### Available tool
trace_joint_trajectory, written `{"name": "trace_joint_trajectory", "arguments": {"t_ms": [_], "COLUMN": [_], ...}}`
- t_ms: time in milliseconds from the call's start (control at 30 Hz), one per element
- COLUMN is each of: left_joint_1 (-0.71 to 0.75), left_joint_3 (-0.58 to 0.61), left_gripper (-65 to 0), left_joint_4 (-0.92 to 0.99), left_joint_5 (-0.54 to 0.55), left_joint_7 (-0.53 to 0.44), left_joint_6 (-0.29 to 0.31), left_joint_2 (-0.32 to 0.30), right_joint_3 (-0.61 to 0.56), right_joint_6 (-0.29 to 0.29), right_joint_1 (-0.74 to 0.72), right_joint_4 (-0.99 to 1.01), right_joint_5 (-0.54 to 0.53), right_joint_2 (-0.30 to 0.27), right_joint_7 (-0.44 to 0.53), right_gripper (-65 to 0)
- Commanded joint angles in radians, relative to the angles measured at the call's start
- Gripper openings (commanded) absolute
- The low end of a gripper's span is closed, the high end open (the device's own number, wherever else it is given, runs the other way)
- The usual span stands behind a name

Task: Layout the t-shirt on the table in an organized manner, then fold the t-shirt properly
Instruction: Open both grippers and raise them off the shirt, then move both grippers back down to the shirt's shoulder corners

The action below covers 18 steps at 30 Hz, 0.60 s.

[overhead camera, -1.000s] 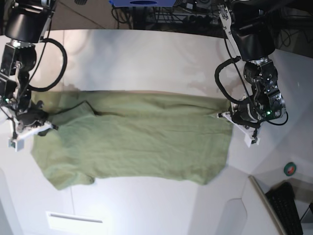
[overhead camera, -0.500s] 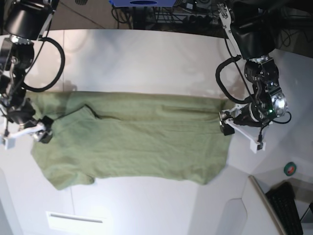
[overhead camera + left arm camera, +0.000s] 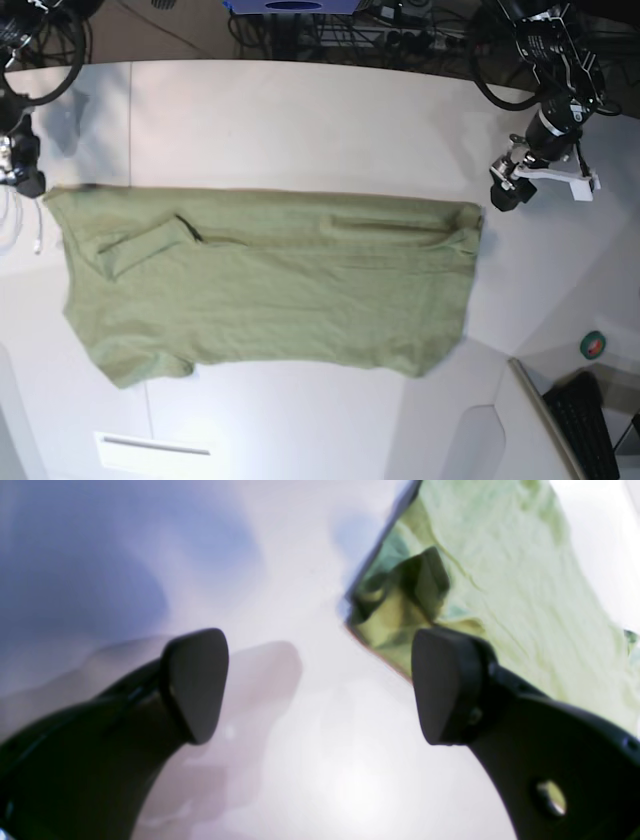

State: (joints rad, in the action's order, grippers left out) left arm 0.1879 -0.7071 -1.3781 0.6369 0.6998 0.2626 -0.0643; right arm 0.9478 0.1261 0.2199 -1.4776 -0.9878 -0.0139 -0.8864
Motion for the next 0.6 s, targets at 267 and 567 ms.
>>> {"name": "trace_joint_trajectory", "arguments": {"t_ms": [267, 567], "left_joint_1": [-0.006, -0.008], "left_joint_3": [0.103, 0.143], "left_gripper": [-26.5, -27.0], "left_joint_4": [0.044, 0.044], "left_joint_5": [0.014, 0.014], "left_joint_7": [-0.013, -0.013], "left_joint_6": [0.008, 0.008], "left_joint_2": [-0.053, -0.05], "right_joint_3": [-0.005, -0.006], "right_joint_6": [0.016, 0.014], "right_joint_1": [-0.046, -0.158], "right_joint_4": [0.121, 0.351], "right_joint_5": [-0.021, 0.105], "right_joint_2": [-0.01, -0.01], "right_joint_7": [0.005, 0.098], "right_gripper": [-21.0, -24.6]}}
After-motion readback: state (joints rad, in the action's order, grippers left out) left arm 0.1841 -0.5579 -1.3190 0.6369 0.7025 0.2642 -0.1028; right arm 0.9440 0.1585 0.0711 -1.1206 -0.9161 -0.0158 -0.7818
